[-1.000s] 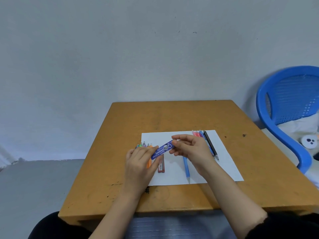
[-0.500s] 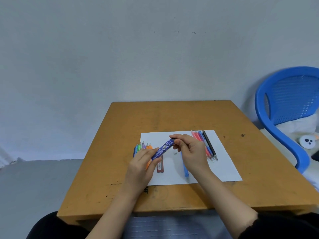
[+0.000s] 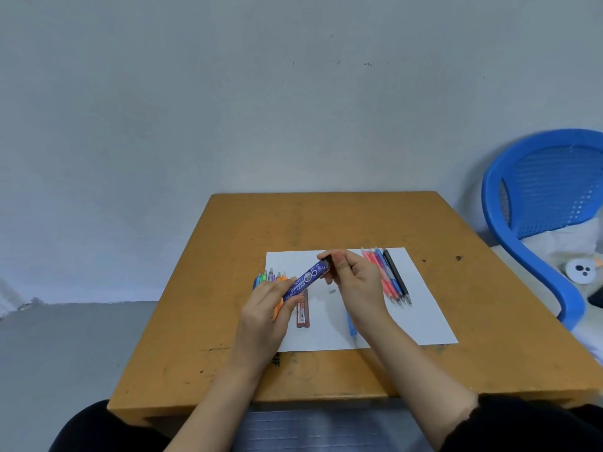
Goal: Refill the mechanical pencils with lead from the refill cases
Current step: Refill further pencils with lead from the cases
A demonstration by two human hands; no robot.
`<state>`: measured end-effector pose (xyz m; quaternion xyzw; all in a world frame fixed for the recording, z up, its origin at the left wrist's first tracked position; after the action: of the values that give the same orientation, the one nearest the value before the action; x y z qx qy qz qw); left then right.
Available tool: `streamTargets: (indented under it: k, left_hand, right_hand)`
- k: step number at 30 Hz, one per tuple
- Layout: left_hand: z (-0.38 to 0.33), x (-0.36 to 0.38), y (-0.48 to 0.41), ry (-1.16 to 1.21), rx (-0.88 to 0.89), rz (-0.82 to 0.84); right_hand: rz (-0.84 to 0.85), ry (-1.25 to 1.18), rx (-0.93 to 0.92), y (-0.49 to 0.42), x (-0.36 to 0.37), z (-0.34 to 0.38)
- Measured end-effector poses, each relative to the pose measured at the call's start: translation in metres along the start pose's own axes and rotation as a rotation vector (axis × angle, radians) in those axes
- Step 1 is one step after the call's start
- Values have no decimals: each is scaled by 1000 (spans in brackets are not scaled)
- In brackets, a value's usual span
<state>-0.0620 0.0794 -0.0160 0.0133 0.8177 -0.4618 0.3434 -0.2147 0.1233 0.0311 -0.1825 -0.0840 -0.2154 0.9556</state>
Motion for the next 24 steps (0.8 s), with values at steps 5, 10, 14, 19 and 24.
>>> streamTargets:
  k: [5, 10, 14, 19, 24]
  left_hand:
    - [1, 1, -1, -5, 19, -59]
    - [1, 0, 0, 9, 12, -75]
    - [-6, -2, -5, 53, -37, -41]
    - [-17, -9, -12, 331, -337, 123]
    - [-31, -14, -25, 1297, -1127, 338]
  right_hand:
    - [93, -85, 163, 11, 7, -4]
    - [118, -126, 165, 11, 7, 4]
    - [101, -101, 101, 5, 4, 13]
    - [172, 399, -173, -2, -11, 12]
    - [299, 743, -483, -6, -27, 0]
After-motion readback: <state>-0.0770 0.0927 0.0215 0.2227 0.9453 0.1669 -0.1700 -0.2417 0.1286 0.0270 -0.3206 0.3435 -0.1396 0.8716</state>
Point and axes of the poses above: each hand's wrist, its own y-axis away from the middle knuckle, its own x-axis out of the palm, z = x × y, the point moved 1 cm from there along -y, towards the middle knuckle, and after that the axes turned 15 degrees about -y, right-handed, at the moved point
